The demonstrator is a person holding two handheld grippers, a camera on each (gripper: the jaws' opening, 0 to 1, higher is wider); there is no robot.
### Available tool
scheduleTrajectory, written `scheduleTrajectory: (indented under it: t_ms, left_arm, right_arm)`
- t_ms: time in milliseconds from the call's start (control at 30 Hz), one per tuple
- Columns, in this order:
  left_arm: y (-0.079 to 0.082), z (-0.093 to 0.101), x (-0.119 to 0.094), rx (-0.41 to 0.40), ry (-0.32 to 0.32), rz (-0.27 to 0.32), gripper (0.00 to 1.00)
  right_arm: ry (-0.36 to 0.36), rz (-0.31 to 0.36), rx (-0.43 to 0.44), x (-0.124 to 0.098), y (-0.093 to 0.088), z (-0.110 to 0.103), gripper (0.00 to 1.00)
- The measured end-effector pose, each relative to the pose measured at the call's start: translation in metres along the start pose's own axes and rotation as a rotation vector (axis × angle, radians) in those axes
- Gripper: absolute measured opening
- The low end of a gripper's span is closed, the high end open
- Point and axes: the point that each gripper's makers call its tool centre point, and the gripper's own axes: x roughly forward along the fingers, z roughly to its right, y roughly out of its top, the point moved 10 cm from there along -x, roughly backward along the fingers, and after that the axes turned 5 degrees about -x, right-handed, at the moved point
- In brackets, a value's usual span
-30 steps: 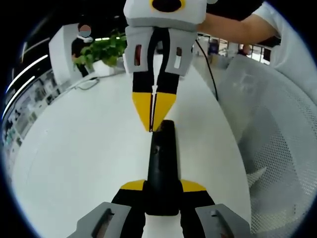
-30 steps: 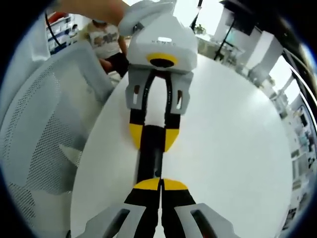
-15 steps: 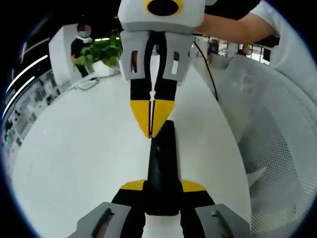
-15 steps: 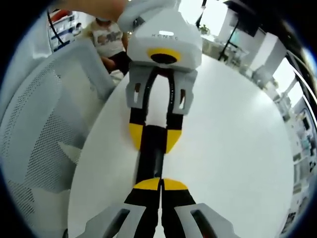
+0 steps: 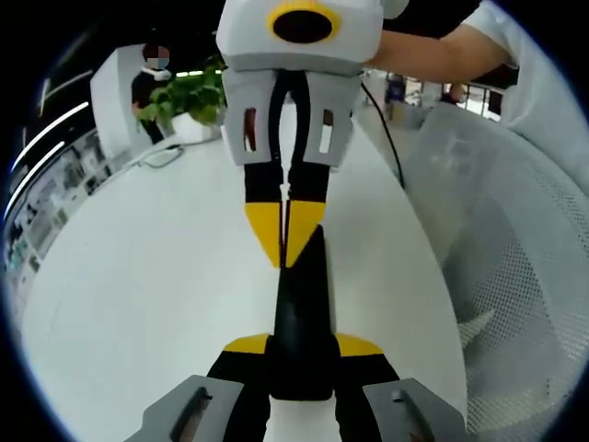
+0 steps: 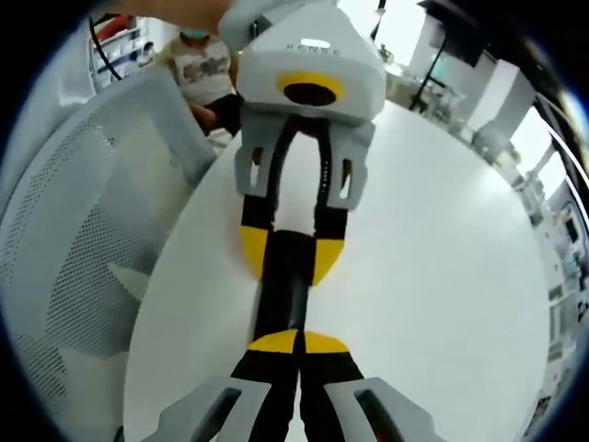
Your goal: Press the specified remote control buttons in sequence, fully releasing each button before pressing the next.
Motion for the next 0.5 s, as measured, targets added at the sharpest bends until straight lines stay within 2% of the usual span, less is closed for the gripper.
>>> scheduleTrajectory:
  t_ms: [500]
  left_arm:
    - [0.0008,0.0007,0.0000,-0.007,-0.002,-0.007,0.24]
  right_arm:
    - [0.025,0.000,-0.005,0.0072,0.0027,0.0013,0.00]
